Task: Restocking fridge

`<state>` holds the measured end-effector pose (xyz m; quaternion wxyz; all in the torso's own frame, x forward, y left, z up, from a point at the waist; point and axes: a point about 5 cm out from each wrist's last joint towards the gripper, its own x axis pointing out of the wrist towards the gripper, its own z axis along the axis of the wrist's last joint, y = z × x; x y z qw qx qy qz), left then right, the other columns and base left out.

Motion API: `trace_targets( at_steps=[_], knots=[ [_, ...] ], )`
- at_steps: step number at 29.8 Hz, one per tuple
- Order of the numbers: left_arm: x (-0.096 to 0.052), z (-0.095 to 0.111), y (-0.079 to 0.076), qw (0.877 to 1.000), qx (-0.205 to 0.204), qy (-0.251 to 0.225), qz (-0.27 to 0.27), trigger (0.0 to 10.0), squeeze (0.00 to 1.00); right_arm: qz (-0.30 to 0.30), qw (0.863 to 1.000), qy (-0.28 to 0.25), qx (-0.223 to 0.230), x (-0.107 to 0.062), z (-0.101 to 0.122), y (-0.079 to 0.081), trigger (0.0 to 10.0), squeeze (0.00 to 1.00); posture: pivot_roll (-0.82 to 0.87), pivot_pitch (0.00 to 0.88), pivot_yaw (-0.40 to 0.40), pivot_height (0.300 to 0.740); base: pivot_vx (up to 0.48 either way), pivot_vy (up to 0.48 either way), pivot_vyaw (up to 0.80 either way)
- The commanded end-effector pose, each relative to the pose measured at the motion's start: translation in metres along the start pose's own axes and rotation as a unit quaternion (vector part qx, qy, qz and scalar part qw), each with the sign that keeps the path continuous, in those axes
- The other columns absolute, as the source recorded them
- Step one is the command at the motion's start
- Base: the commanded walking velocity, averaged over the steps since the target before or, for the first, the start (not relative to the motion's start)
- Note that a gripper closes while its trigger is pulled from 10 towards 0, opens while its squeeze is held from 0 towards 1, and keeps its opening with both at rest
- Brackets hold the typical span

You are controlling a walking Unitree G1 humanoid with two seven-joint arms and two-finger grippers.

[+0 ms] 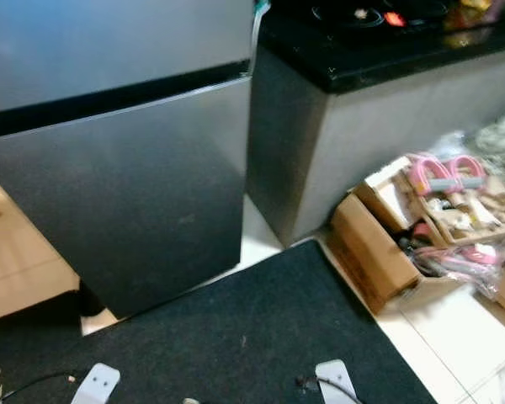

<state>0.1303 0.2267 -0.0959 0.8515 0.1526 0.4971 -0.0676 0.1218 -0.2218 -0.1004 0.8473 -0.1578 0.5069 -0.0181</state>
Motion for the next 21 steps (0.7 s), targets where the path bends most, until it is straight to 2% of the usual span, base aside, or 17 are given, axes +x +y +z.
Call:
trace_targets(
  at_steps=[1, 21],
  knots=[
    [-0.0013, -0.0068, -0.0007, 1.0, 0.001, 0.014, 0.0, 10.0, 0.0, -0.003, 1.0, 0.011, 0.003, -0.0016, -0.008, -0.001, 10.0, 0.0, -0.07, 0.11, -0.019, 0.74, 0.0, 0.0, 0.8],
    [-0.0007, -0.0053, -0.0019, 1.0, -0.001, 0.012, 0.0, 10.0, 0.0, -0.002, 1.0, 0.012, 0.005, -0.0019, -0.0094, -0.0011, 10.0, 0.0, -0.07, 0.111, -0.019, 0.74, 0.0, 0.0, 0.8]
  ],
)
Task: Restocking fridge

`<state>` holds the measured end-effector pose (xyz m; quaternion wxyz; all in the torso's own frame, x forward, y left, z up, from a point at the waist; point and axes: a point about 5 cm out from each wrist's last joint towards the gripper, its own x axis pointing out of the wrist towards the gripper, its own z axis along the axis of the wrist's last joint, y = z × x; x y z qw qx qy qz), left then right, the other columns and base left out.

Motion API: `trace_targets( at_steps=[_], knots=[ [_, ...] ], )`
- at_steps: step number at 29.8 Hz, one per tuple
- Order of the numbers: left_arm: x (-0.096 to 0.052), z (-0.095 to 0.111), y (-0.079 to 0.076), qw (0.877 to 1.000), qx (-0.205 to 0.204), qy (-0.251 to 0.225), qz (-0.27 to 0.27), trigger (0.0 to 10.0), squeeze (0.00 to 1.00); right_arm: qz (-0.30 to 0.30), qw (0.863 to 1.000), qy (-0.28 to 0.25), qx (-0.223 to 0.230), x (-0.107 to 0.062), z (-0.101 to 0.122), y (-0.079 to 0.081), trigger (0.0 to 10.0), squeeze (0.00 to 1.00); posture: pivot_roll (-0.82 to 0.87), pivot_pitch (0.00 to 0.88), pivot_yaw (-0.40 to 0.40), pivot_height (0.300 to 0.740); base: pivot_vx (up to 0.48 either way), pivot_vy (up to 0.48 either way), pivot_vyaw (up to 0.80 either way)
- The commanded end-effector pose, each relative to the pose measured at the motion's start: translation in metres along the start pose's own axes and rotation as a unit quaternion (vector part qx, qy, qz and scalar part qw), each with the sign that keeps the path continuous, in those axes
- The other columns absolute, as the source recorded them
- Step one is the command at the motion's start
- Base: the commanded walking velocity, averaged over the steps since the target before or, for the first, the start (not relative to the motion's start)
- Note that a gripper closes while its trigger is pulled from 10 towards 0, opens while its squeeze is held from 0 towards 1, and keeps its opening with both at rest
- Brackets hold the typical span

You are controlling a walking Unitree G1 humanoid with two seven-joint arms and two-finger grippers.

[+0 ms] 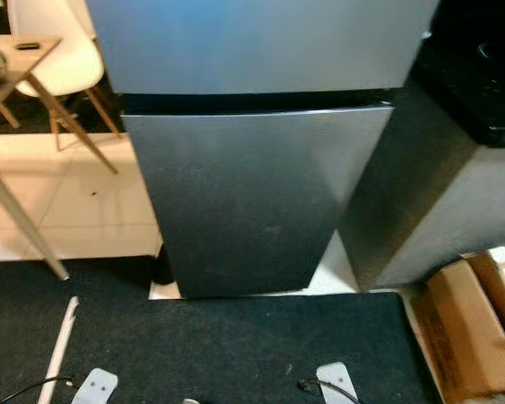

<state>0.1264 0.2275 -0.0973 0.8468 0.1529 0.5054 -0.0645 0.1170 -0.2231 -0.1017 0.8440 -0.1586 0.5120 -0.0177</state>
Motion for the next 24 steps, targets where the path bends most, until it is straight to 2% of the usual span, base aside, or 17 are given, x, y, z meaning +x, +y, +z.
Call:
trace_targets(
  at_steps=[1, 24],
  knots=[
    [-0.0001, -0.0011, -0.0013, 1.0, 0.0, 0.002, -0.001, 10.0, 0.0, -0.003, 1.0, 0.006, 0.006, -0.0009, -0.0044, -0.0009, 10.0, 0.0, -0.07, 0.111, -0.019, 0.74, 0.0, 0.0, 0.8],
    [0.0005, 0.0007, -0.0037, 1.0, -0.003, -0.001, -0.004, 10.0, 0.0, -0.001, 1.0, 0.009, 0.008, -0.0014, -0.0067, 0.0006, 10.0, 0.0, -0.07, 0.119, -0.022, 0.74, 0.0, 0.0, 0.8]
  ],
)
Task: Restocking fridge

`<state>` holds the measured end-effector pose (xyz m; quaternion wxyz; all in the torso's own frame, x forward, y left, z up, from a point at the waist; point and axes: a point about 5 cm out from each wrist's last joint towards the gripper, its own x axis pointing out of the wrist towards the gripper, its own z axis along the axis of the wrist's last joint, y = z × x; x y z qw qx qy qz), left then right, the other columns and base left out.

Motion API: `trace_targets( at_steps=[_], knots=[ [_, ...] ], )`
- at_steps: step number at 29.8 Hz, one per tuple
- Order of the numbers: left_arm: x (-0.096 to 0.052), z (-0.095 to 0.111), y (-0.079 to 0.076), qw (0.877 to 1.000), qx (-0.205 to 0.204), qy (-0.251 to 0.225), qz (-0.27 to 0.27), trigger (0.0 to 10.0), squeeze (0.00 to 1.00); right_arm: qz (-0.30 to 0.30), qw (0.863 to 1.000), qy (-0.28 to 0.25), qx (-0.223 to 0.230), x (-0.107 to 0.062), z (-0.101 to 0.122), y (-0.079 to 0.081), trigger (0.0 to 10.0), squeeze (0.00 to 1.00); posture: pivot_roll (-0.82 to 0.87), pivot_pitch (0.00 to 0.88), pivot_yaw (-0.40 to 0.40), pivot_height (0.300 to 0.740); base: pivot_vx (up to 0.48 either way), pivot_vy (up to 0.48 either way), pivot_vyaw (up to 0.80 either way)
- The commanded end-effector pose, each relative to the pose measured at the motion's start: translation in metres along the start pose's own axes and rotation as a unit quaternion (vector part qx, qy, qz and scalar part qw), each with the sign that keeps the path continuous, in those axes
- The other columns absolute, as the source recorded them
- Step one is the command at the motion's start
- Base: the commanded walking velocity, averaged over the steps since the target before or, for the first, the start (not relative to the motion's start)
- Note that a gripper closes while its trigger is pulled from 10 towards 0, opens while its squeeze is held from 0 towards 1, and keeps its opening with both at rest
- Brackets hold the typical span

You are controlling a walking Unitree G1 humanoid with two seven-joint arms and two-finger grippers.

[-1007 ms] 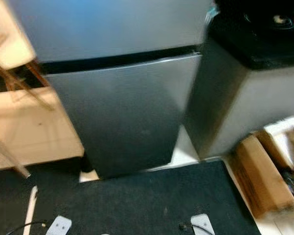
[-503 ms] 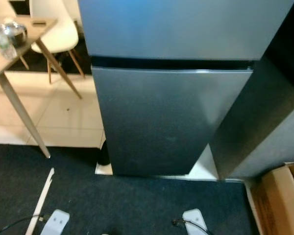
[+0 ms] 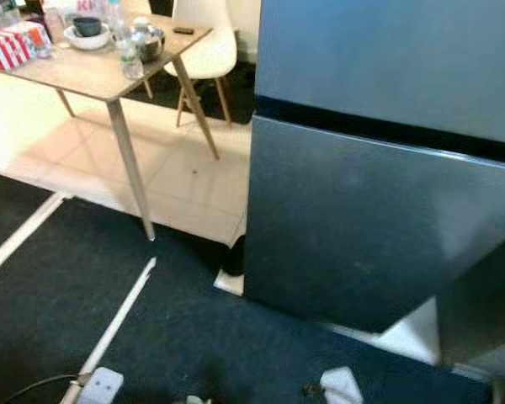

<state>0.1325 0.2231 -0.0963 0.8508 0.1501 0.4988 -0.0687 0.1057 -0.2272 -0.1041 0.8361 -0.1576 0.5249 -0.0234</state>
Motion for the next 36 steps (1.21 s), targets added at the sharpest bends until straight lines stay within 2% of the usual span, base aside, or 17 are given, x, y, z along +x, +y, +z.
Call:
trace_targets(
  at_steps=[1, 36],
  knots=[
    [-0.0015, -0.0065, -0.0014, 1.0, -0.002, 0.008, 0.0, 10.0, 0.0, 0.002, 1.0, -0.007, 0.005, 0.0009, 0.0052, 0.0023, 10.0, 0.0, -0.08, 0.12, -0.022, 0.74, 0.0, 0.0, 0.8],
    [-0.0013, -0.007, -0.0028, 1.0, -0.01, 0.009, 0.0, 10.0, 0.0, 0.002, 1.0, -0.008, 0.006, 0.0011, 0.0059, 0.0021, 10.0, 0.0, -0.08, 0.121, -0.025, 0.74, 0.0, 0.0, 0.8]
  ],
)
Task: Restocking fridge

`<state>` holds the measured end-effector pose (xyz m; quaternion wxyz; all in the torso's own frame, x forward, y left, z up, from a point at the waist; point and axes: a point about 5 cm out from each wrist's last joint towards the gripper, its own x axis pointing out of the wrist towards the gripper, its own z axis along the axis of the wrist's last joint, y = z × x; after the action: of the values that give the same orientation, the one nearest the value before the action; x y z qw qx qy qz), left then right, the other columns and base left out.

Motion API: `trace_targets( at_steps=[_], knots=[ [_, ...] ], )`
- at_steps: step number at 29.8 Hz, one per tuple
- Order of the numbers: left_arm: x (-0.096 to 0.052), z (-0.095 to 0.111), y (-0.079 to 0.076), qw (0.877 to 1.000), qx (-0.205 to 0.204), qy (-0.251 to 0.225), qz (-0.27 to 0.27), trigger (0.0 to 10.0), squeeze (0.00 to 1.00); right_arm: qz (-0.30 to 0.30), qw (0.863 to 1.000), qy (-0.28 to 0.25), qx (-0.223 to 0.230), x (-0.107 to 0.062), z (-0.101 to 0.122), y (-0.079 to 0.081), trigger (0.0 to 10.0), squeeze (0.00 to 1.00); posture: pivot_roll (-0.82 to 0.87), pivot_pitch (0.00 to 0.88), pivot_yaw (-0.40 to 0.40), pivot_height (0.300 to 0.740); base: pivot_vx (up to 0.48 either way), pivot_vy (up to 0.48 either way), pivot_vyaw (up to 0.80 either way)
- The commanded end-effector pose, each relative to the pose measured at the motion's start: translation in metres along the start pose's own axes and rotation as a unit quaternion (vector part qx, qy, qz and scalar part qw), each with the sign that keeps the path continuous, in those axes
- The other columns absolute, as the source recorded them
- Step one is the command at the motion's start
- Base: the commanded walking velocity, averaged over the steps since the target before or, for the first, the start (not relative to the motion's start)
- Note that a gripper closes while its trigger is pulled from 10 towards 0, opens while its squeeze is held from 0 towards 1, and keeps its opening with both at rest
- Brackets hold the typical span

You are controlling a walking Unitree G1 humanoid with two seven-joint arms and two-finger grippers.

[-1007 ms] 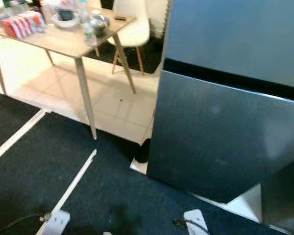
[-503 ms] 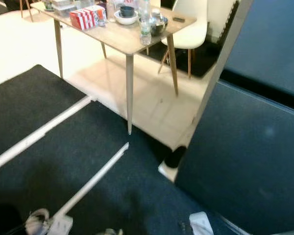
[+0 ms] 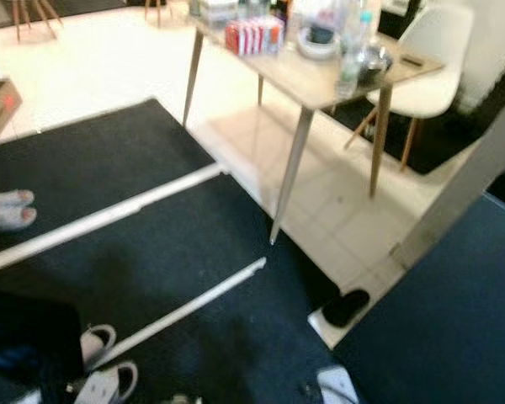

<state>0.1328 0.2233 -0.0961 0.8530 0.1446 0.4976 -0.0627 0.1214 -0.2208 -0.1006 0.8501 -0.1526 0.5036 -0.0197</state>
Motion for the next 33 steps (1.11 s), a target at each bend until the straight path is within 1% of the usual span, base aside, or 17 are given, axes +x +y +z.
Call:
trace_targets(
  at_steps=[1, 3, 10, 16, 22, 33],
  knots=[
    [-0.001, -0.007, -0.003, 1.0, -0.008, 0.01, -0.001, 10.0, 0.0, -0.001, 1.0, 0.016, 0.004, -0.002, -0.01, -0.001, 10.0, 0.0, -0.08, 0.121, -0.025, 0.74, 0.0, 0.0, 0.78],
    [-0.001, -0.007, -0.003, 1.0, -0.01, 0.009, -0.001, 10.0, 0.0, -0.001, 1.0, 0.014, 0.006, -0.002, -0.01, -0.001, 10.0, 0.0, -0.08, 0.12, -0.025, 0.74, 0.0, 0.0, 0.49],
    [-0.001, -0.004, -0.001, 1.0, -0.024, 0.002, 0.004, 10.0, 0.0, 0.006, 1.0, -0.005, 0.017, -0.001, -0.004, 0.0, 10.0, 0.0, -0.08, 0.115, -0.027, 0.74, 0.0, 0.0, 0.0],
    [0.0, -0.001, 0.0, 1.0, -0.022, -0.006, 0.008, 10.0, 0.0, 0.009, 1.0, -0.016, 0.024, -0.001, 0.0, 0.0, 10.0, 0.0, -0.08, 0.114, -0.027, 0.74, 0.0, 0.0, 0.0],
    [0.0, 0.004, 0.0, 1.0, -0.017, -0.016, 0.011, 10.0, 0.0, 0.009, 0.999, -0.02, 0.027, -0.001, 0.001, -0.001, 10.0, 0.0, -0.08, 0.112, -0.028, 0.74, 0.304, 0.0, 0.0],
    [0.001, 0.008, 0.002, 1.0, -0.015, -0.025, 0.01, 10.0, 0.0, 0.012, 0.999, -0.022, 0.028, -0.001, 0.001, 0.0, 10.0, 0.0, -0.08, 0.115, -0.025, 0.74, 0.389, 0.0, 0.0]
  ],
)
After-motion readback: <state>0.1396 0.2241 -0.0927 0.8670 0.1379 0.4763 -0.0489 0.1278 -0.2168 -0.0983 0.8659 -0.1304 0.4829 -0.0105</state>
